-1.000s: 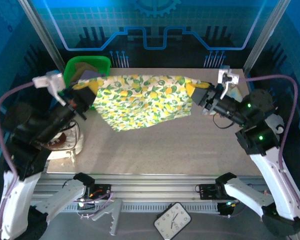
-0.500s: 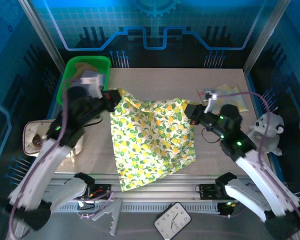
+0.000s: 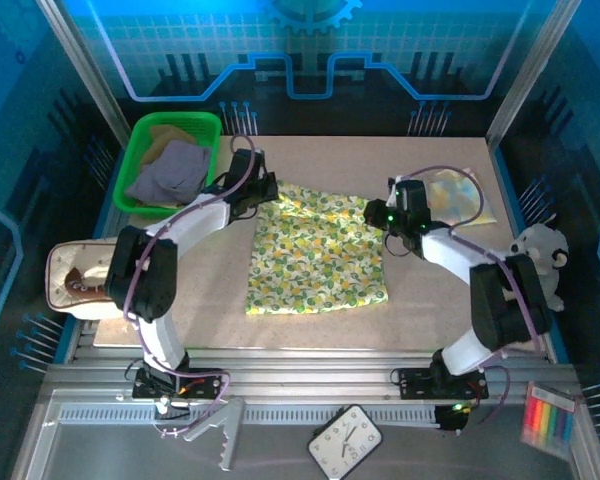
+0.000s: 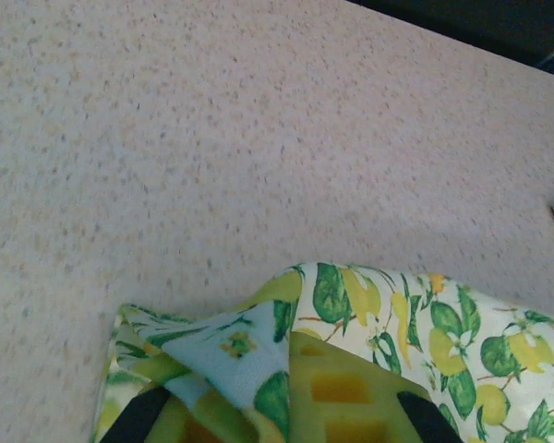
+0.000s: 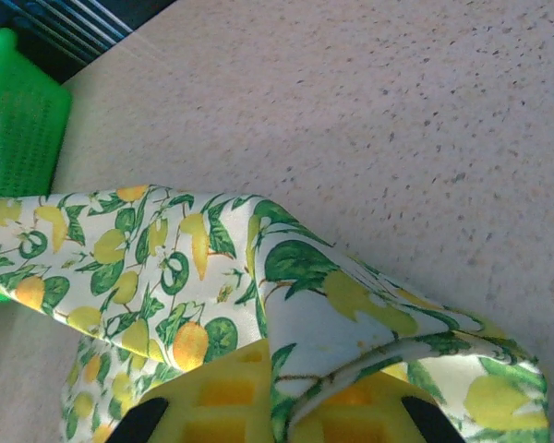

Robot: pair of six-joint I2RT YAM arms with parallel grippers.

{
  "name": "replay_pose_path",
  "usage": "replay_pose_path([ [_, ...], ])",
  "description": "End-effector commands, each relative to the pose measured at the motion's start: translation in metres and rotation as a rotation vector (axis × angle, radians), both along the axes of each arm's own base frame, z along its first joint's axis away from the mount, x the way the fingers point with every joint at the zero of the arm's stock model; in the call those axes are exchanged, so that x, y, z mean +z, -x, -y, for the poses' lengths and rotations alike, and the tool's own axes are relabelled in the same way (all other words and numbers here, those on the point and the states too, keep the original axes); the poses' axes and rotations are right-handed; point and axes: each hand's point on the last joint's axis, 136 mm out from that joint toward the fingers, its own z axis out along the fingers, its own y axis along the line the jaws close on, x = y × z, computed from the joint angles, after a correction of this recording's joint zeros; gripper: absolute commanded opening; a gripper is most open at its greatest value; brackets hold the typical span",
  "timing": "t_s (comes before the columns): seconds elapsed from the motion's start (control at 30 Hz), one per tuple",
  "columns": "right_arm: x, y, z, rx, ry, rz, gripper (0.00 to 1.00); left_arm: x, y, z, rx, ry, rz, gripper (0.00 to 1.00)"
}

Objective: Fold and stack the skirts

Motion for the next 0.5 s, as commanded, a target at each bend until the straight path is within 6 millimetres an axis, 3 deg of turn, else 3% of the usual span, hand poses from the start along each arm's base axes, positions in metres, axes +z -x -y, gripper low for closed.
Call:
replay_pose_path([
  [0.0, 0.014, -0.033, -0.001, 0.002, -0.045, 0.045, 0.0, 0.023, -0.037, -0.006, 0.05, -0.037, 0.098, 0.0],
  [0.13, 0.008, -0.067, -0.001, -0.002, -0.073, 0.028, 0.02, 0.022, -0.066, -0.004, 0.074, -0.036, 0.114, 0.03],
  [0.2, 0.007, -0.087, 0.004, -0.026, -0.079, 0.021, 0.08, 0.031, -0.085, -0.003, 0.073, -0.025, 0.143, 0.2],
  [0.27, 0.007, -0.109, 0.013, -0.069, -0.103, 0.009, 0.32, 0.04, -0.106, -0.006, 0.09, -0.033, 0.163, 0.59],
  [0.3, 0.008, -0.121, 0.018, -0.086, -0.131, 0.007, 0.53, 0.045, -0.117, -0.013, 0.13, -0.046, 0.167, 0.8],
  [0.33, 0.012, -0.13, 0.025, -0.112, -0.166, 0.009, 0.89, 0.054, -0.127, -0.021, 0.167, -0.045, 0.17, 0.94],
  [0.37, 0.017, -0.136, 0.03, -0.136, -0.195, 0.014, 1.0, 0.064, -0.133, -0.028, 0.192, -0.025, 0.168, 0.99],
  [0.47, 0.043, -0.139, 0.035, -0.142, -0.261, 0.055, 1.0, 0.103, -0.133, -0.038, 0.217, 0.086, 0.167, 0.99],
])
